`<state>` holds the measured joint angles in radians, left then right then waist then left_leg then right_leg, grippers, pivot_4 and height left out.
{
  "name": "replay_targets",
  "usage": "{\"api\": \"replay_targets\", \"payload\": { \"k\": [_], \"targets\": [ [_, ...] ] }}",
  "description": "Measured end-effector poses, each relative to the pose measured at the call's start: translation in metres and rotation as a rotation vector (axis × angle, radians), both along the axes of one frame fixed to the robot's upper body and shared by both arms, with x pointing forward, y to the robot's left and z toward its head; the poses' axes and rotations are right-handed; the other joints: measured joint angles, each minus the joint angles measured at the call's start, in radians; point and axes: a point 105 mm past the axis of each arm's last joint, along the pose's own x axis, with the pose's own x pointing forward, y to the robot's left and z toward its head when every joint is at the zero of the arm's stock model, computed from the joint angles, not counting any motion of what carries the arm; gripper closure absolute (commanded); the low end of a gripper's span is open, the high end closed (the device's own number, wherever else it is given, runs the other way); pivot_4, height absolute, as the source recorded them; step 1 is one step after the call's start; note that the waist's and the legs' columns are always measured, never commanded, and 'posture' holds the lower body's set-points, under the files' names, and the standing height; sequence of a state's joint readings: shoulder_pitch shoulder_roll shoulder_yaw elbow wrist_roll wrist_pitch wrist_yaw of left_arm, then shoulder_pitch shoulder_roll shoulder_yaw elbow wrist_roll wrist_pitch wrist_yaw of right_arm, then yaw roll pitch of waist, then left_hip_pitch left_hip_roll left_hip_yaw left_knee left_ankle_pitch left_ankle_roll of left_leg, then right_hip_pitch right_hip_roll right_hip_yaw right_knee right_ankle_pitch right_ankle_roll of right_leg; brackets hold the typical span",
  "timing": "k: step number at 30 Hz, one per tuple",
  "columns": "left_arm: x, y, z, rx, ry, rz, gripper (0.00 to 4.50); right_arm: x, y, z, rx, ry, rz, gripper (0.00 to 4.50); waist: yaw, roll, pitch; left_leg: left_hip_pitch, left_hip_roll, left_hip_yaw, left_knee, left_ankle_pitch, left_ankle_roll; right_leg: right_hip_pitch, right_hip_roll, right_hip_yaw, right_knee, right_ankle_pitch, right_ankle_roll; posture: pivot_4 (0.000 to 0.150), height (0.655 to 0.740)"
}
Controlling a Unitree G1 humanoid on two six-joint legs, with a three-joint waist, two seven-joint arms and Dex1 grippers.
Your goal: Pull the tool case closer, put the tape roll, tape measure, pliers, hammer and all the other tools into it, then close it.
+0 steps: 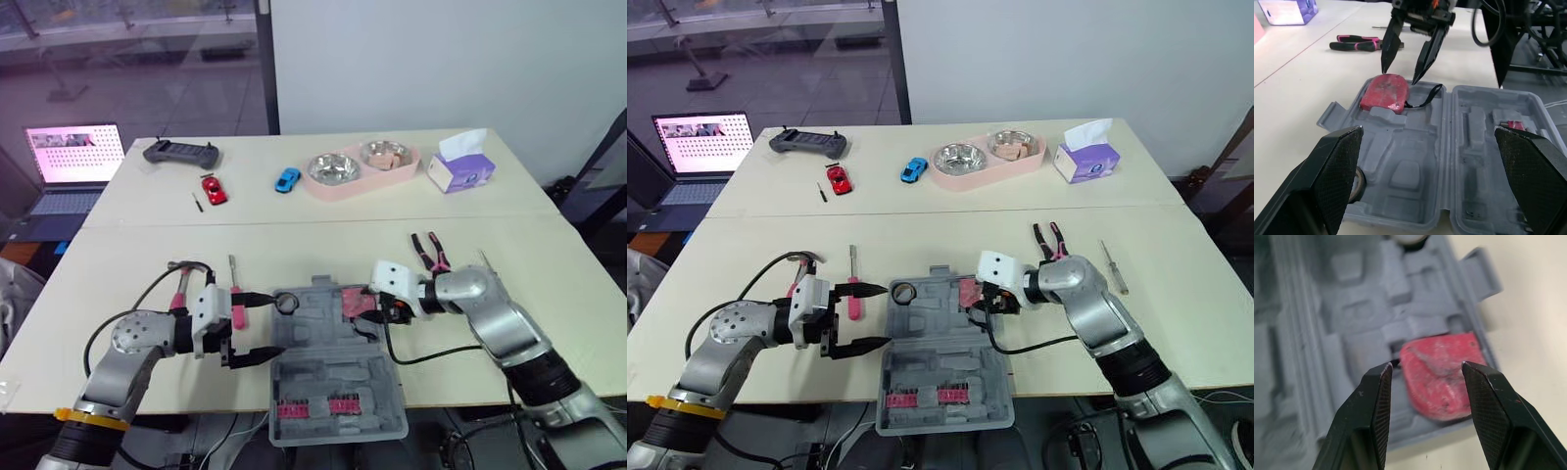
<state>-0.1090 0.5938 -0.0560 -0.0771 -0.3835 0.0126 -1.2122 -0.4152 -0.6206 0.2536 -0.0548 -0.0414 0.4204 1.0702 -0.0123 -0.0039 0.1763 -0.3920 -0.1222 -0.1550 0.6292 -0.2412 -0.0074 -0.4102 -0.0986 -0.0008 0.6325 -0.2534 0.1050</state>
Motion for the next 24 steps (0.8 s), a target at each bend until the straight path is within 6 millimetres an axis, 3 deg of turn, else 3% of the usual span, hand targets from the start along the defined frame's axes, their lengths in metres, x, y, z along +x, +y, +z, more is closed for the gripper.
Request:
{"api": "replay_targets", "payload": {
  "k": [8, 17, 24],
  "targets": [
    [0.0, 0.0, 0.0, -0.003, 0.0, 0.017, 0.0, 0.007, -0.008, -0.006, 0.079, 0.004, -0.054, 2.2, 0.002, 0.0, 0.0, 0.0, 0.0, 0.0, 0.0, 0.0, 0.0, 0.0, 0.0, 0.0, 0.0, 0.0, 0.0, 0.15, 0.74],
    [0.0, -0.006, 0.008, -0.009, 0.0, 0.025, 0.0, 0.017, -0.016, -0.019, 0.034, 0.051, -0.137, 2.2, 0.004, -0.001, -0.004, 0.002, 0.0, 0.0, 0.001, 0.0, 0.0, 0.003, 0.0, 0.0, 0.0, 0.0, 0.0, 0.15, 0.74],
    [0.0, -0.006, 0.011, -0.006, 0.013, 0.028, 0.0, 0.012, -0.018, -0.032, -0.018, 0.126, -0.157, 2.2, 0.005, -0.004, -0.016, 0.003, 0.0, 0.0, 0.0, 0.0, 0.001, 0.004, 0.0, 0.0, -0.001, 0.0, 0.0, 0.15, 0.74]
  ]
}}
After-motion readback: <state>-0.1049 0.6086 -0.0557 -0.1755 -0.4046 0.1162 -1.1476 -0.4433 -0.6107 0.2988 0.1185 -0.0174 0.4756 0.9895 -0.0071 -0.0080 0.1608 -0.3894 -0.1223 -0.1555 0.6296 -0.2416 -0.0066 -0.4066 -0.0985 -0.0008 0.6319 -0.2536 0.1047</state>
